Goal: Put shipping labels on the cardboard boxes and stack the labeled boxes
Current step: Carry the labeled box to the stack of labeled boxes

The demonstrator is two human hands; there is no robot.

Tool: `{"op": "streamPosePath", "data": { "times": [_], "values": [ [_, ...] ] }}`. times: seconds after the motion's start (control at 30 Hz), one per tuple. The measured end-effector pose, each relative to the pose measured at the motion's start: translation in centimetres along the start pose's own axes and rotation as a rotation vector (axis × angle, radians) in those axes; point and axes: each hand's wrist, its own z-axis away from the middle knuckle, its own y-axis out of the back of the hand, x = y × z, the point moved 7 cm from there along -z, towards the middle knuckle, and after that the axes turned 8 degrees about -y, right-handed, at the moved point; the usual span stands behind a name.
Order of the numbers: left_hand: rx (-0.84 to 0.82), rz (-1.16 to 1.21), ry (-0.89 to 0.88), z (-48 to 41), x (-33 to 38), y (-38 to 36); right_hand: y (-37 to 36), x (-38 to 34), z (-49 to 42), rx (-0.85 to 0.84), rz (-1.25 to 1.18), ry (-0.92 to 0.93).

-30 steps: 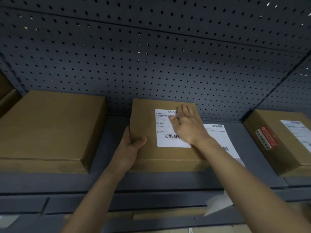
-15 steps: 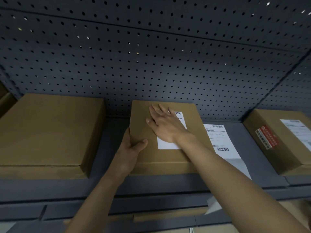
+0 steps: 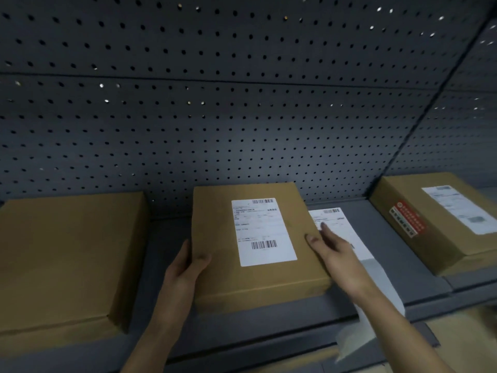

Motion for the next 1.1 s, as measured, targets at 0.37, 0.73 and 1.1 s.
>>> {"op": "streamPosePath", "data": {
  "times": [0.37, 0.73, 1.1],
  "values": [
    [-0.019, 0.101, 0.009, 1.6, 0.7, 0.0, -0.7, 1.2, 4.6, -0.101, -0.351, 0.038],
    [-0.214, -0.014, -0.219, 4.5, 4.6, -8.3, 7.8, 1.4, 10.1, 0.056, -0.372, 0.275],
    [-0.344, -0.026, -0.325, 13.6, 5.2, -25.6, 25.2, 7.4, 15.3, 0.182, -0.429, 0.351]
  ]
}}
